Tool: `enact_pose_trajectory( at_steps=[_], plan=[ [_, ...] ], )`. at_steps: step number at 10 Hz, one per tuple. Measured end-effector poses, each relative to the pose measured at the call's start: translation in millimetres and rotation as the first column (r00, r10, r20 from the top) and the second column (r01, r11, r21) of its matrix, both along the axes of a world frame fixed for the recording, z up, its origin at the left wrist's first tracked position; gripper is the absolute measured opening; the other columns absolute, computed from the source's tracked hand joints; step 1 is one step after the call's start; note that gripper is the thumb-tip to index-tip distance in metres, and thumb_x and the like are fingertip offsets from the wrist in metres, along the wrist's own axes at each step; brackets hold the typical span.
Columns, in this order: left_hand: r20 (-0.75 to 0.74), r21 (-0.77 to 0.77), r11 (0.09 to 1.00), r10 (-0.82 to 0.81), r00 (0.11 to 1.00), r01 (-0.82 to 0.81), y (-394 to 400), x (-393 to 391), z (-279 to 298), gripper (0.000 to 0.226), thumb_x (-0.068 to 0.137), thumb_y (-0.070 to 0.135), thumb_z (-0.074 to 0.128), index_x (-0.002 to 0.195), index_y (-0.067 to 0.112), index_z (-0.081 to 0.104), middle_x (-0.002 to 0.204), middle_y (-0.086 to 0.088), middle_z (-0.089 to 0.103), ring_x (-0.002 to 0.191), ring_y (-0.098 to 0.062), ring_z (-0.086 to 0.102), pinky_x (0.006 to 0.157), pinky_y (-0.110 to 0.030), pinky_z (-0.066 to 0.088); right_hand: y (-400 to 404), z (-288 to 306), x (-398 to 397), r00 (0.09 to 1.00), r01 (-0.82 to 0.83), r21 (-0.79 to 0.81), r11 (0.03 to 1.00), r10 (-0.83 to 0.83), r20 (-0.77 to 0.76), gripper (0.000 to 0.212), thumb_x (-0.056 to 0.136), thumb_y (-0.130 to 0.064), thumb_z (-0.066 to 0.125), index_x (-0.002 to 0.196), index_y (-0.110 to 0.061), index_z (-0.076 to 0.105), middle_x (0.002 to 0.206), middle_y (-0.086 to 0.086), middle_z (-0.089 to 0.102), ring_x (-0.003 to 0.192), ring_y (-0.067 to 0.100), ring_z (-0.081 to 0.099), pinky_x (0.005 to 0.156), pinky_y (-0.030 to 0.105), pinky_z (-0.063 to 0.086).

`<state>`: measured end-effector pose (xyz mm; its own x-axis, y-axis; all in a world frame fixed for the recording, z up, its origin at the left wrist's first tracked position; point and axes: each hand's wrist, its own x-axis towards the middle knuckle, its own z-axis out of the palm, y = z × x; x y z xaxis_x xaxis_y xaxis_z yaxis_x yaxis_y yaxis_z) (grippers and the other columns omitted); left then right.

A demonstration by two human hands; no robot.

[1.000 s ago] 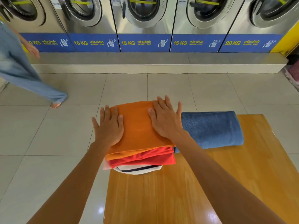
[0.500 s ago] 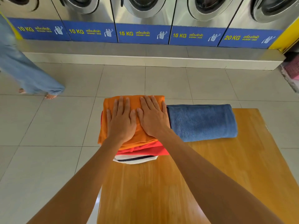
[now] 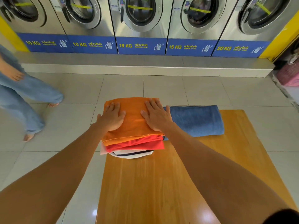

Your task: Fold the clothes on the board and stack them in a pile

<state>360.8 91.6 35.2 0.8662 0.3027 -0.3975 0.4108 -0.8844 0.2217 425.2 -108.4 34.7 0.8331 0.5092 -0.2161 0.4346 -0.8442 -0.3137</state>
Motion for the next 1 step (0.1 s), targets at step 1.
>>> enact_pose_trajectory(
  at_steps=[1],
  plan=[
    [-0.010, -0.044, 0.995, 0.092, 0.996, -0.092, -2.2, -24.5, 27.3, 0.068, 0.103, 0.051, 0.021, 0.158, 0.016, 0.000, 0.166, -0.010, 0.004, 0.151, -0.034, 0.009, 0.118, -0.058, 0.018, -22.5, 18.0, -10.1, 0.998, 0.061, 0.033, 0.998, -0.060, -0.020, 0.062, 0.107, -0.050, 0.020, 0.158, -0.014, 0.027, 0.170, 0.003, 0.018, 0.159, 0.025, 0.006, 0.122, 0.064, 0.014]
  ],
)
